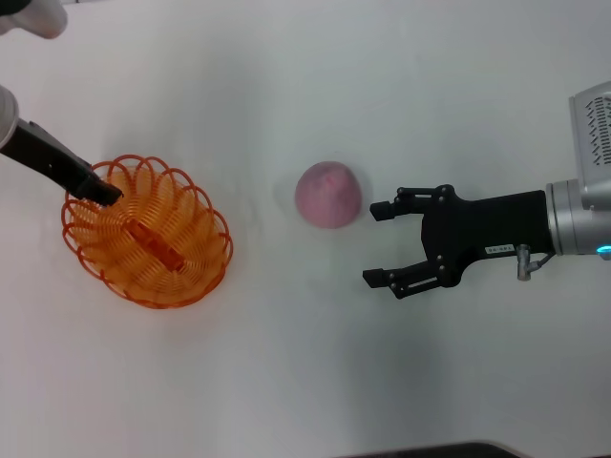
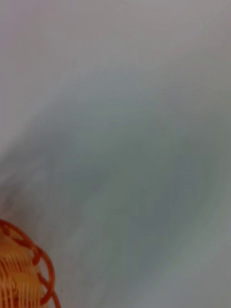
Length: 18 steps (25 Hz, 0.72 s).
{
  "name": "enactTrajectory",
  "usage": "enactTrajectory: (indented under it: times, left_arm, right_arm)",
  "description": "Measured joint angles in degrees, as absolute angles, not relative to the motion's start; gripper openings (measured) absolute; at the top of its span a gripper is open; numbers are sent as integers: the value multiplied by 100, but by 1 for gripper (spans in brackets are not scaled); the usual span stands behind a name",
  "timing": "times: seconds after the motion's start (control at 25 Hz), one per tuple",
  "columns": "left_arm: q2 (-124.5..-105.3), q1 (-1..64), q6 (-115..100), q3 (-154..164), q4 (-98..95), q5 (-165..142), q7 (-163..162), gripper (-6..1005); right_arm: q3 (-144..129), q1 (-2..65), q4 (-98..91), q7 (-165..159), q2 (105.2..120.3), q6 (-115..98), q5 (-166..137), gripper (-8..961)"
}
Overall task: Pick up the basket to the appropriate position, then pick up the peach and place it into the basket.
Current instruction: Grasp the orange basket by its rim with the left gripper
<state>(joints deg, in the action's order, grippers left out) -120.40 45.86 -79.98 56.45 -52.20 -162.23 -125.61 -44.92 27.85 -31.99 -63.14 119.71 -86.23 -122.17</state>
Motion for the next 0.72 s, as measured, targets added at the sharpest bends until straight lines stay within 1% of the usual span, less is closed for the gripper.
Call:
enactTrajectory:
  times: [0.28,0.48,0.72]
  left_arm:
    - [-12029,4587,-7982,5663,-5193,-16292,-12588,529]
    - [-12033,4588,-7997,5651,-5194,-16319,-12592,285]
    - [-12039,4588,-8007,5670,-5218,-16334,-12819,115]
  right_arm:
    - [-4500,2791,-3222,-6352,11971,-8621,-12216,946]
    - [-4500,2795,-3228,-6359,11971,-8628,-12217,946]
    - [-4500,2798,-3242,-6363,11971,-8650,-12216,945]
